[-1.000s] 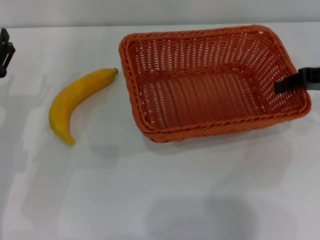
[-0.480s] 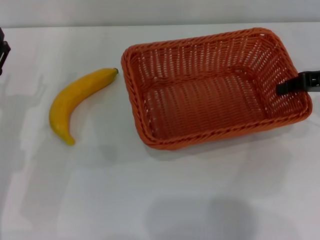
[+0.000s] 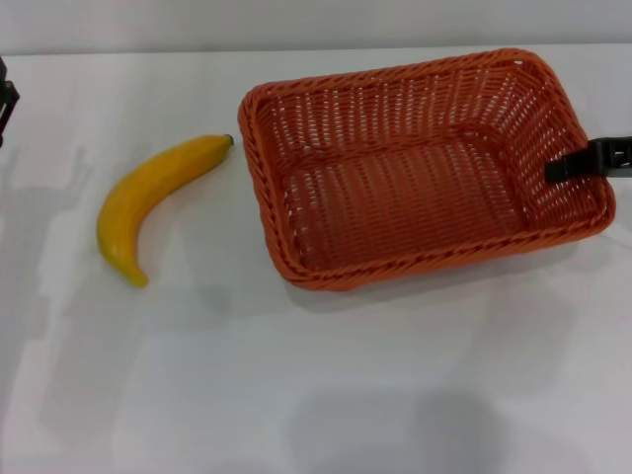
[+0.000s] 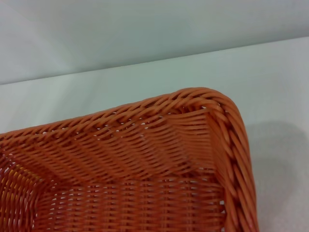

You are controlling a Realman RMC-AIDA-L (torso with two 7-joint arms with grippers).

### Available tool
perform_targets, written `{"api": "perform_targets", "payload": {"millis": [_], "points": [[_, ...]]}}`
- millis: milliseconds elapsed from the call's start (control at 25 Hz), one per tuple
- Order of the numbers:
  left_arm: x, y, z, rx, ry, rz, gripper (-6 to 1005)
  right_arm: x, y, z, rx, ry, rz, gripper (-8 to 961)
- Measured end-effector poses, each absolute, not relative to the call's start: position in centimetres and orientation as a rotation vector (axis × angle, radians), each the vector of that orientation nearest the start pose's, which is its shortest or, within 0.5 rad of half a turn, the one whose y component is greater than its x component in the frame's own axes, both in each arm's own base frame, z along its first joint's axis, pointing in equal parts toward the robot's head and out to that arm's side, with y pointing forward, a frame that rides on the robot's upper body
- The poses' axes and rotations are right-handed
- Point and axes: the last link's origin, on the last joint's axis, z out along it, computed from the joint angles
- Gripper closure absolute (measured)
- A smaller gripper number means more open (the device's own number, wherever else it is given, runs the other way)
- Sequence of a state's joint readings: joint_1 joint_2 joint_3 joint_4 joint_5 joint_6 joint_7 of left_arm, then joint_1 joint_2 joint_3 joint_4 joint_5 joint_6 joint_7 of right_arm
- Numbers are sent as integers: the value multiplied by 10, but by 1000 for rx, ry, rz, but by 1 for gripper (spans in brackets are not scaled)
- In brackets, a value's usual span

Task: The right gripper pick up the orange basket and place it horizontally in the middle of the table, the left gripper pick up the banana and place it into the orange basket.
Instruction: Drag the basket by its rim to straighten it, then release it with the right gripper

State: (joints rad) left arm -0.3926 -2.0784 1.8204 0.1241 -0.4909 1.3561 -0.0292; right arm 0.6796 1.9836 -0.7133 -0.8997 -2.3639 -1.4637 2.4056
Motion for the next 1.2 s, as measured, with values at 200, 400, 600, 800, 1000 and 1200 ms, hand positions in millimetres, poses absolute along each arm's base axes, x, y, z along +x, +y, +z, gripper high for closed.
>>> {"api": "perform_targets", "payload": {"millis": [200,400,600,800,1000,1200], "points": [[-336,317,31,-1421,-315,-666,171,257,395,70,-2286,1510,283,802],[-336,317,30,-1421,-315,-666,172,262,392,69,-2269,1525,287,800],[-336,317,31,-1421,-315,-665,173,260,390,64,-2281,1533,287,799],[-337,317,31,-1420,-317,-663,174,259,389,61,-2293,1534,285,797],[-337,318,30,-1423,-323,-659,175,257,389,57,-2308,1531,280,795],[-337,318,30,-1423,-324,-659,176,257,388,56,-2311,1531,276,794]]}}
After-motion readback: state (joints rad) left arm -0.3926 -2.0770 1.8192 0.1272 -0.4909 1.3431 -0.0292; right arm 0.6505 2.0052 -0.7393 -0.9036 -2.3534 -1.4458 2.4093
